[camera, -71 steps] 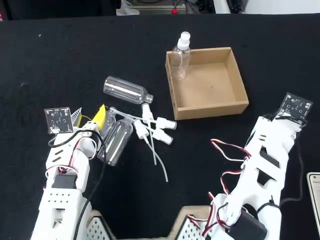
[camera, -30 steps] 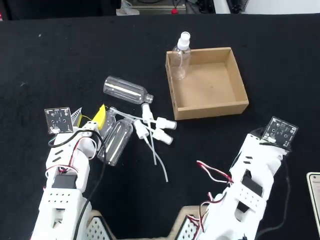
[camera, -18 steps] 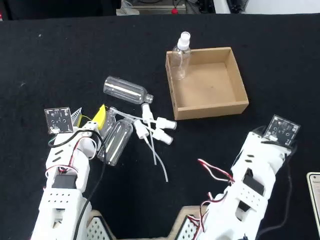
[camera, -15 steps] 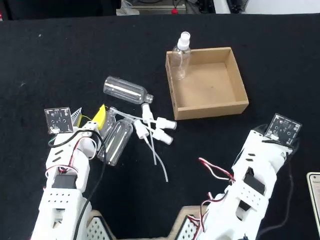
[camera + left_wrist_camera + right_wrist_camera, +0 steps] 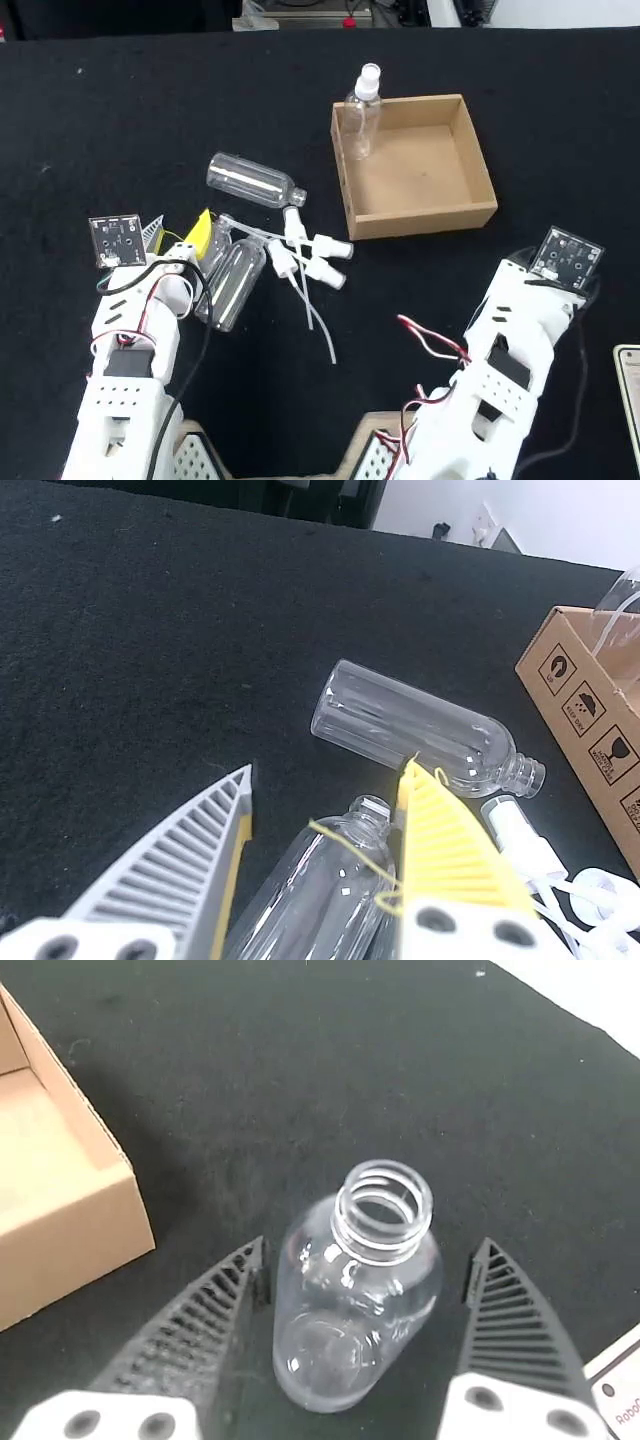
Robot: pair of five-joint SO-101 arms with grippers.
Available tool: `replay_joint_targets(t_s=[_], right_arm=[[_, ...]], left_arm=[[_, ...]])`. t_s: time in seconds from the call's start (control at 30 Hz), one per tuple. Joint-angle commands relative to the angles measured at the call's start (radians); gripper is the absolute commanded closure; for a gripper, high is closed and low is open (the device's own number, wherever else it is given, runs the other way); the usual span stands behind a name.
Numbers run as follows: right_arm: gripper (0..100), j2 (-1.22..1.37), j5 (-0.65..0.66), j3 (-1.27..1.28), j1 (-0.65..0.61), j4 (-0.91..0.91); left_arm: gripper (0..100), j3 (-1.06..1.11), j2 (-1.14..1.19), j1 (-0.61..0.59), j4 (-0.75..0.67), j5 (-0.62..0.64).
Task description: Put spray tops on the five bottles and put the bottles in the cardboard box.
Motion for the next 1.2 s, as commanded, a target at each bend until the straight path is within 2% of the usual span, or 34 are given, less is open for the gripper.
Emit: replay_joint_targets(t_s=[0.0,1.17], right_arm=[[70.4,-0.013,-0.005,-0.073,0.0,-0.028],[70.9,-0.012,-0.002,-0.065,-0.018,-0.044]], left_arm=[[77,-0.015,-0.014,0.013,-0.028,-0.008],[77,-0.013,-0.014,0.013,-0.028,-0.008]])
